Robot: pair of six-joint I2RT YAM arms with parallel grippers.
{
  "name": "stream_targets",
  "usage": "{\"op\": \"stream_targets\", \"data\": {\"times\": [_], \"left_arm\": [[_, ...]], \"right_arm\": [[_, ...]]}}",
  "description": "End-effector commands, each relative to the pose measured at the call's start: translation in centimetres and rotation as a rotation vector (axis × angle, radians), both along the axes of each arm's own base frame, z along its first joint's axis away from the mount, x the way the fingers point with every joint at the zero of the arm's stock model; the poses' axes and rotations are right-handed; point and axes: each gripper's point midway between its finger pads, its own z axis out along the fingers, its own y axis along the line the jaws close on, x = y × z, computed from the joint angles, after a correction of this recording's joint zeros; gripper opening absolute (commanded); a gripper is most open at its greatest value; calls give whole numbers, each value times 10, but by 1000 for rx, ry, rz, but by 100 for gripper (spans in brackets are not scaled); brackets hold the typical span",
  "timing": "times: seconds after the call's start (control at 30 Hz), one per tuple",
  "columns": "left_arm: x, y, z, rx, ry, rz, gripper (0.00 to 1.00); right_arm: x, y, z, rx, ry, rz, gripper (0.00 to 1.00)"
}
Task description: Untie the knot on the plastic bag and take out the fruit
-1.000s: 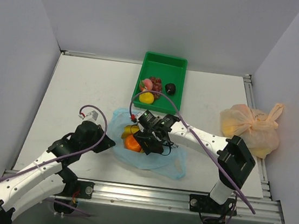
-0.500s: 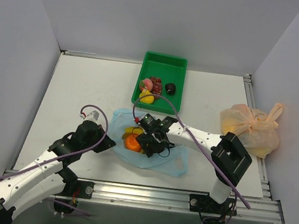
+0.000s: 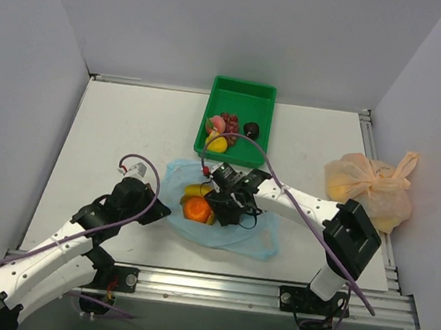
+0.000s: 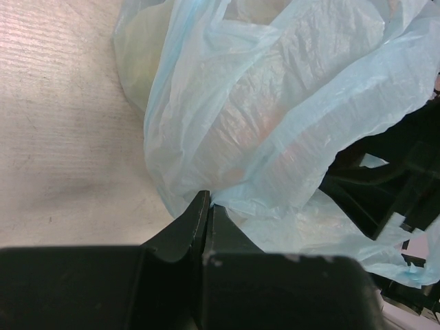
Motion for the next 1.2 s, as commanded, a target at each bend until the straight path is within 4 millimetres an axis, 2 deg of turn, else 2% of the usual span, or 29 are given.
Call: {"op": "stream_targets", "data": {"times": [0.0,0.13,0.23,0.27,0.33,0.4,0.5,0.57,0.6,0.63,0.67,0.7,0.73,0.77,0.8,0.83,0.9,0.93,1.0,1.03,1.1,1.13,1.17], "left_arm": [[10,-7,17,-34,-59,-8,0],[10,-6,19,-38,-65,-6,0],[9,-6,18,-38,-65,-8,0],[9,-6,19,-40,-66,-7,0],[9,-6,18,-39,-67,-8,0],[9,-6,19,-40,-68,-8,0],[9,-7,20,-42,-70,-13,0],[9,-6,19,-41,-69,-13,0],[9,-6,20,-42,-72,-12,0],[9,-6,21,-44,-74,-12,0],[9,-6,20,-43,-73,-12,0],[9,-6,20,-42,-74,-11,0],[9,-6,19,-39,-72,-13,0],[9,-6,21,-42,-76,-12,0],[9,-6,20,-36,-72,-16,0],[9,-7,19,-36,-69,-17,0],[10,-7,20,-33,-70,-21,0],[10,-7,20,-32,-71,-22,0],[10,-7,21,-33,-72,-22,0],[10,-7,21,-34,-74,-22,0],[10,-7,21,-33,-74,-21,0],[10,-7,21,-33,-74,-21,0],[10,-7,22,-35,-76,-19,0]], "right_arm": [[7,16,42,126,-62,-4,37],[11,27,66,220,-101,2,35],[10,39,94,314,-129,28,35],[12,44,114,364,-159,37,35],[16,48,135,416,-191,54,34],[33,46,166,471,-260,35,34],[72,29,194,485,-363,-35,33],[95,21,192,482,-374,-86,32],[115,7,193,480,-390,-146,32],[125,3,192,485,-396,-166,33],[140,3,185,487,-396,-186,33],[154,-8,179,479,-400,-225,33],[166,-11,180,482,-409,-244,33],[178,-11,164,464,-391,-257,33],[187,-14,158,456,-387,-280,34],[204,-21,147,447,-388,-316,35],[219,-26,134,442,-381,-354,37],[233,-30,125,447,-373,-393,40],[245,-30,116,450,-356,-409,45],[252,-32,103,435,-339,-427,55],[260,-30,107,443,-348,-429,69],[262,-30,104,440,-341,-434,82],[263,-29,107,444,-345,-435,87]]}}
